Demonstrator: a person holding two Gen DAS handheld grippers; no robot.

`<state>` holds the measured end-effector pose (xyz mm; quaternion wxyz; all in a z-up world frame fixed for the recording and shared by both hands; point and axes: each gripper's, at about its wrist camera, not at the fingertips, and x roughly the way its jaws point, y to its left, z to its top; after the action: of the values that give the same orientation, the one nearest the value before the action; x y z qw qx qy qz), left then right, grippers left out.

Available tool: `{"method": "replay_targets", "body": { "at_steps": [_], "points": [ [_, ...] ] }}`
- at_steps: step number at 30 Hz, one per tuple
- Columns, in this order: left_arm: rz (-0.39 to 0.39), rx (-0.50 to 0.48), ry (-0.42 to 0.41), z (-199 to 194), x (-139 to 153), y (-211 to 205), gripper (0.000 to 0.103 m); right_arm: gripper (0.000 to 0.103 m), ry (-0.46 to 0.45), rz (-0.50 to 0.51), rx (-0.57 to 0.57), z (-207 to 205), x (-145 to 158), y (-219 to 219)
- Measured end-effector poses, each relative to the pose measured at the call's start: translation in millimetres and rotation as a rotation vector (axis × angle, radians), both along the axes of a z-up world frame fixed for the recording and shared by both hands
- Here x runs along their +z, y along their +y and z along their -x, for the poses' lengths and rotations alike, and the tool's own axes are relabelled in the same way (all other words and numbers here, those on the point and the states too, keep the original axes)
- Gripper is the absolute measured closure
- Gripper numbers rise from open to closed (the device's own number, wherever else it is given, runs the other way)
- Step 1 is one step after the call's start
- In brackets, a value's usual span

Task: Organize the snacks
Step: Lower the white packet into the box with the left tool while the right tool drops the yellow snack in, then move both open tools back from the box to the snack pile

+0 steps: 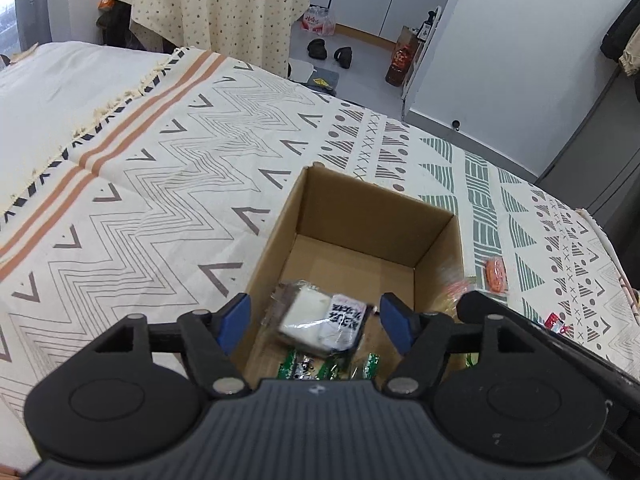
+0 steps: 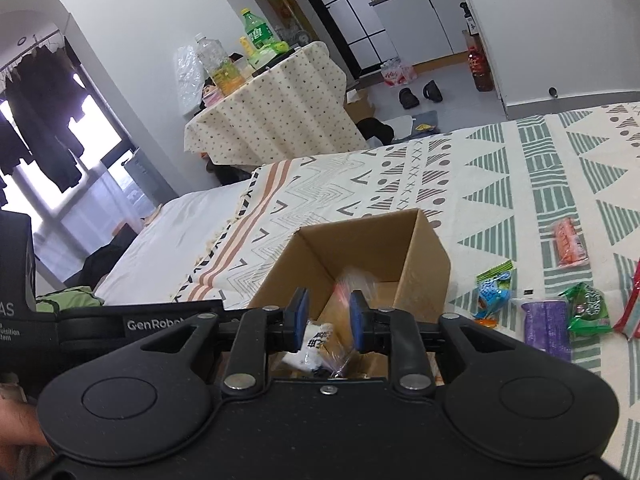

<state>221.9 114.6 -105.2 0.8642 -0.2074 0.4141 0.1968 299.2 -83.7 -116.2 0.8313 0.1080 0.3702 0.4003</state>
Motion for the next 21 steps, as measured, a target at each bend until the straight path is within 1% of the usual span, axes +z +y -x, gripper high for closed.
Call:
{"method": "replay_targets", "body": {
  "at_steps": [2, 4, 6, 8, 9, 12, 16, 19, 21],
  "points": [
    [0.001, 0.002, 0.005, 0.4, 2.3, 0.0, 0.03, 0.073, 0.013, -0.009, -0.017, -1.4, 2.8, -6.2],
    [0.0, 0.001, 0.009, 1.7, 4.5, -2.0, 0.024, 0.071, 0.022, -0.01, -0.037, -3.0, 5.9, -12.9],
    [-0.005, -0.006, 0.014, 2.4, 6.4, -5.8, 0.021, 0.067, 0.021, 0.004, -0.061, -3.5, 9.0, -19.2],
    [-0.008, -0.017, 0.022, 2.6, 8.9, -10.4, 0.019, 0.057, 0.028, 0.015, -0.083, -4.4, 11.0, -26.6],
    [-0.011, -0.021, 0.026, 2.5, 10.0, -12.7, 0.018, 0.055, 0.031, 0.018, -0.092, -4.5, 11.6, -30.2],
    [-0.019, -0.034, 0.03, 2.3, 14.8, -20.1, 0.016, 0.054, 0.037, 0.024, -0.112, -5.7, 13.0, -40.3],
    [-0.034, -0.051, 0.012, 2.9, 21.7, -31.2, 0.011, 0.054, 0.052, 0.028, -0.139, -8.5, 13.4, -51.9],
    [-0.035, -0.065, 0.016, 1.2, 23.0, -39.2, 0.009, 0.047, 0.048, 0.027, -0.158, -8.3, 16.1, -63.0],
    [-0.03, -0.066, 0.016, -0.2, 25.4, -45.1, 0.009, 0.045, 0.043, 0.025, -0.168, -7.7, 18.7, -70.9]
  ]
}}
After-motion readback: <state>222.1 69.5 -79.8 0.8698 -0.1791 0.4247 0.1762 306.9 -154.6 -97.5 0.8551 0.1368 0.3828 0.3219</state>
